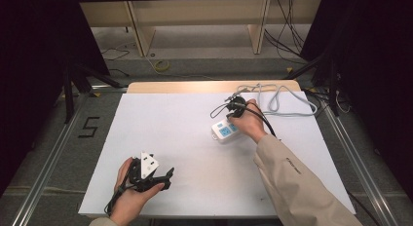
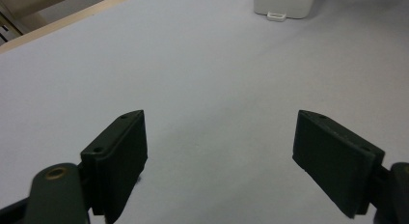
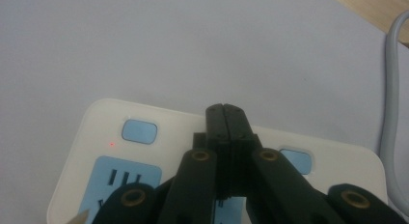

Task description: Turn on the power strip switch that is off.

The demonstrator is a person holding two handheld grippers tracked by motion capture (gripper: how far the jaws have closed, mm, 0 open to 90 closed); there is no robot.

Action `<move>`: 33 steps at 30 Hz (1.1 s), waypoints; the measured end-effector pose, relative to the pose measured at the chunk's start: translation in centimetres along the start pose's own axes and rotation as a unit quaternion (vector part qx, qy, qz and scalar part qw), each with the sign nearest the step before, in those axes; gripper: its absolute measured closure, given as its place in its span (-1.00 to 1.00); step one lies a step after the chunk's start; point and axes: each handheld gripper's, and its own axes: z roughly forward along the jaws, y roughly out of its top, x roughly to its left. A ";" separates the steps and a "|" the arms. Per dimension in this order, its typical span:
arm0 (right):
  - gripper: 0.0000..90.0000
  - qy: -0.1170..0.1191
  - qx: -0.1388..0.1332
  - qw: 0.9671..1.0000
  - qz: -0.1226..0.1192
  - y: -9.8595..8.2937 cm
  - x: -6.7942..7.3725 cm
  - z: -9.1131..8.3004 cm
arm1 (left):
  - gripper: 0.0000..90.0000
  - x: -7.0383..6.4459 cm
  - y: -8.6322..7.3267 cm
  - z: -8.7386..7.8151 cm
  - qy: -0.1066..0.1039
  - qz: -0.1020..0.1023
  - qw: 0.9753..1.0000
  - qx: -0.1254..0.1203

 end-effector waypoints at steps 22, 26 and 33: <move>1.00 -0.001 0.013 1.000 -0.001 0.3 0.0 0.2 | -0.57 0.0 0.0 0.0 0.001 0.001 1.000 -0.002; 1.00 -0.003 0.009 1.000 -0.004 0.2 0.1 0.2 | -0.57 0.0 0.0 0.0 0.001 0.000 1.000 -0.002; 1.00 -0.002 0.010 1.000 0.001 0.2 0.0 0.2 | -0.57 0.0 0.0 0.0 0.000 0.001 1.000 -0.001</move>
